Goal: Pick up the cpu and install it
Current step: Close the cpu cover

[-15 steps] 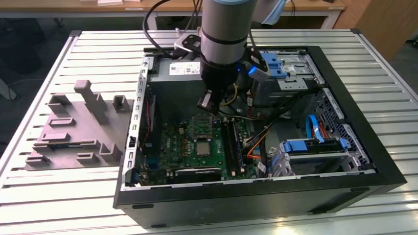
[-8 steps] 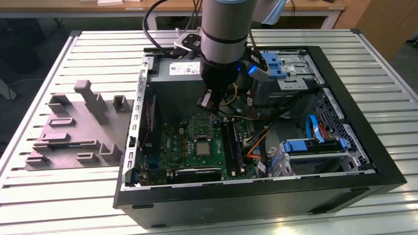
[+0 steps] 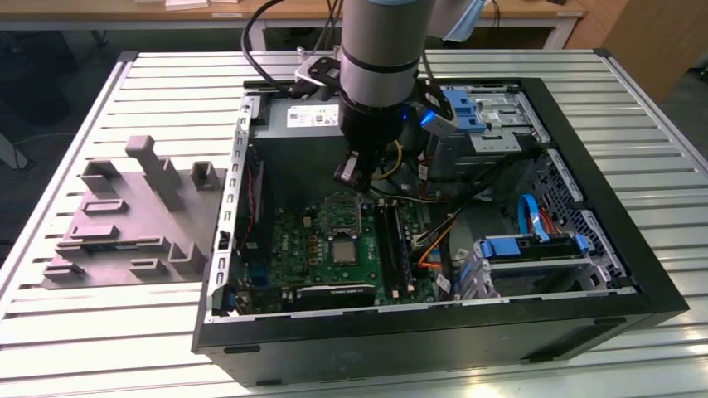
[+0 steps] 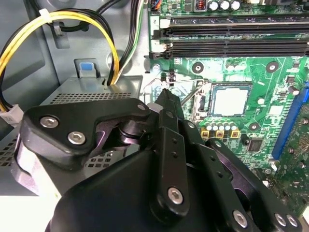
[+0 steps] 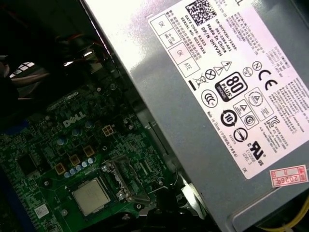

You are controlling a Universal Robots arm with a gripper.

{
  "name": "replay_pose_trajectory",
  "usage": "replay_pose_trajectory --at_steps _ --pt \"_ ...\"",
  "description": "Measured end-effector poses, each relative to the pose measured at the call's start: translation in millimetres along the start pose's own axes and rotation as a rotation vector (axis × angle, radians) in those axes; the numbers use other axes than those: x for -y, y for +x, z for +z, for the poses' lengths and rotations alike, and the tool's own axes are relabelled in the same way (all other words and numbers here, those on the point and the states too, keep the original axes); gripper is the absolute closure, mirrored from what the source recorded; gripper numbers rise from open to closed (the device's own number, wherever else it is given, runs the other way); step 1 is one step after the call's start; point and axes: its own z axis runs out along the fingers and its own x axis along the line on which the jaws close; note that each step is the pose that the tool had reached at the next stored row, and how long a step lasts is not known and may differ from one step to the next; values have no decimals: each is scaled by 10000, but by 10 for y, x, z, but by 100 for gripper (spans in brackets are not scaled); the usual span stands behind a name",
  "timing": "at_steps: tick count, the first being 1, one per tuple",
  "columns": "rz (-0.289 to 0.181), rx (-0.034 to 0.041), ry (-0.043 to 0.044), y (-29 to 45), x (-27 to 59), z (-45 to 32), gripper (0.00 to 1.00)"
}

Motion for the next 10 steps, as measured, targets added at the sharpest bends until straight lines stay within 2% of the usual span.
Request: replay_pose_trajectory --at_steps 4,10 --pt "-57 -115 66 13 -3 -1 89" --pt "-151 -139 77 55 13 -3 89"
